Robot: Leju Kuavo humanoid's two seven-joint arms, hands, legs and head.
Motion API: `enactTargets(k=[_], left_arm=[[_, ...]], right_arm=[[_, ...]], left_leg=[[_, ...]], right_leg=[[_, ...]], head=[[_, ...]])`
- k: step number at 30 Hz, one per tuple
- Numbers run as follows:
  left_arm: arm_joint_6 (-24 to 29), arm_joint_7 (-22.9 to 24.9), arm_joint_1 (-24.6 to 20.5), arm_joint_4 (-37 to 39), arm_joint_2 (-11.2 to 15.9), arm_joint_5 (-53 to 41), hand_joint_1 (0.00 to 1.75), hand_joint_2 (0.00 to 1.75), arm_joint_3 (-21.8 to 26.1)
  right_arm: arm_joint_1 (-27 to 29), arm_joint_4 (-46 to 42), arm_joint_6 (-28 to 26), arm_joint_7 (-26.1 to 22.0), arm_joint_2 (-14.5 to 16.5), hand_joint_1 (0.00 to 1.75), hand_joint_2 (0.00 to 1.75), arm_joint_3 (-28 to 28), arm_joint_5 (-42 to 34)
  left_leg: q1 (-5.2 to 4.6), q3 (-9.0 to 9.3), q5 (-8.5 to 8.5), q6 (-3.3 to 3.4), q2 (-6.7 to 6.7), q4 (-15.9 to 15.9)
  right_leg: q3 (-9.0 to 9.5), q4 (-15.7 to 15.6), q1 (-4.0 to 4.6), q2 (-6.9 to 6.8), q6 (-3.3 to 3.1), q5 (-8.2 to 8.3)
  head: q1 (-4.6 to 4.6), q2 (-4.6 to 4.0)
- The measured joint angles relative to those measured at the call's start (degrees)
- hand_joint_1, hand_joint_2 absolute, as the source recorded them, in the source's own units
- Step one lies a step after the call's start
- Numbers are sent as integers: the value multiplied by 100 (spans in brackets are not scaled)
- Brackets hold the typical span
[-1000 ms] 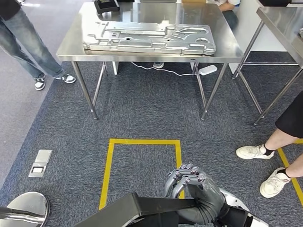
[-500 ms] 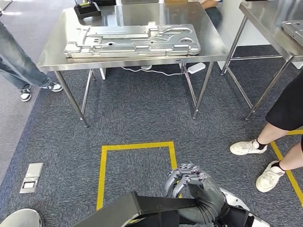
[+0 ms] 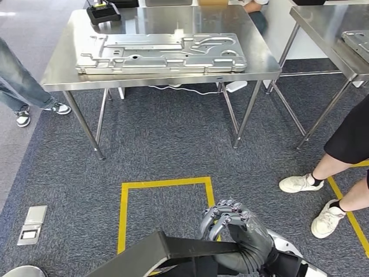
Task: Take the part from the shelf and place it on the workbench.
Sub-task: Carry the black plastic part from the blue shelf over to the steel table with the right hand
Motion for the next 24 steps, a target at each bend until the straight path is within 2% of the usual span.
enactTargets(k=[1,3,5,6,7,9,10,11,12,14,15,16,18,21,22,24], left_arm=[[0,1,-3,0,2,-2,0,175,-1],[0,3,-13,0,5,-10,0,175,-2],[0,1,-30,0,10,-16,0,175,-4],[0,0,-41,0,16,-16,0,175,-6],[0,-1,-49,0,24,-17,0,175,-8],[0,0,-45,0,43,-17,0,175,-11],[0,1,-34,0,51,-17,0,175,-11],[0,2,-24,0,57,-20,0,175,-12],[0,3,-16,0,61,-24,0,175,-12],[0,4,-10,0,67,-37,0,175,-13],[0,4,-7,0,71,-43,0,175,-15],[0,7,-10,0,75,-46,0,175,-17],[0,14,-19,0,81,-50,0,175,-21],[1,13,-20,0,89,-51,0,175,-24],[2,10,-18,0,90,-51,0,175,-24],[2,6,-17,0,91,-49,0,175,-23]], right_arm=[[-3,3,4,0,0,175,175,-1,-1],[-3,5,13,0,0,175,175,-3,-3],[-1,1,19,-1,4,175,175,-4,-5],[-4,-1,21,-2,7,175,175,-4,-5],[-6,-3,22,-3,9,175,175,-4,-5],[-1,0,22,-3,9,175,175,-4,-6],[7,3,22,-3,9,175,175,-4,-7],[15,5,22,-2,9,175,175,-4,-7],[20,8,22,-2,9,175,175,-4,-8],[25,10,22,0,9,175,175,-4,-9],[22,15,22,4,9,175,175,-4,-12],[23,20,20,8,9,175,175,-3,-18],[27,30,5,25,10,175,175,-5,-33],[55,38,-25,80,11,175,175,-23,-62],[60,44,-32,93,10,175,175,-34,-73],[77,66,-40,108,9,175,175,-52,-90]], left_leg=[[-1,15,-30,-28,0,-7],[1,25,-60,-87,8,-41],[2,52,-110,-144,17,-23],[2,2,-182,-175,17,112],[7,-129,-295,-203,16,373],[19,-589,-543,-242,15,1133],[22,-812,-581,-253,15,1435],[24,-952,-496,-255,15,1550],[23,-990,-288,-249,15,1443],[18,-850,263,-207,8,829],[5,-758,441,-177,0,562],[-11,-684,491,-139,-7,375],[-38,-611,382,-70,-15,224],[8,-437,287,5,-22,55],[23,-364,267,25,-23,18],[23,-265,203,51,-20,-8]], right_leg=[[65,-169,23,-13,-27,26],[105,-271,46,-7,-65,-50],[156,-323,10,4,-109,-76],[202,-353,-12,-1,-135,-93],[252,-375,-31,-6,-156,-118],[332,-384,-35,-8,-180,-191],[380,-383,-36,-1,-179,-234],[443,-383,-37,8,-177,-282],[521,-383,-39,19,-170,-336],[692,-394,-43,37,-139,-456],[755,-399,-38,48,-112,-506],[789,-412,-37,58,-81,-540],[802,-419,-30,72,0,-541],[776,-247,-29,58,86,-571],[672,-29,-29,51,103,-651],[237,646,-29,43,131,-895]], head=[[-2,0],[3,0],[4,0],[3,0],[1,0],[-1,0],[-2,0],[-2,0],[-2,0],[-2,0],[-2,0],[-6,0],[-15,0],[-13,0],[-10,0],[-5,0]])
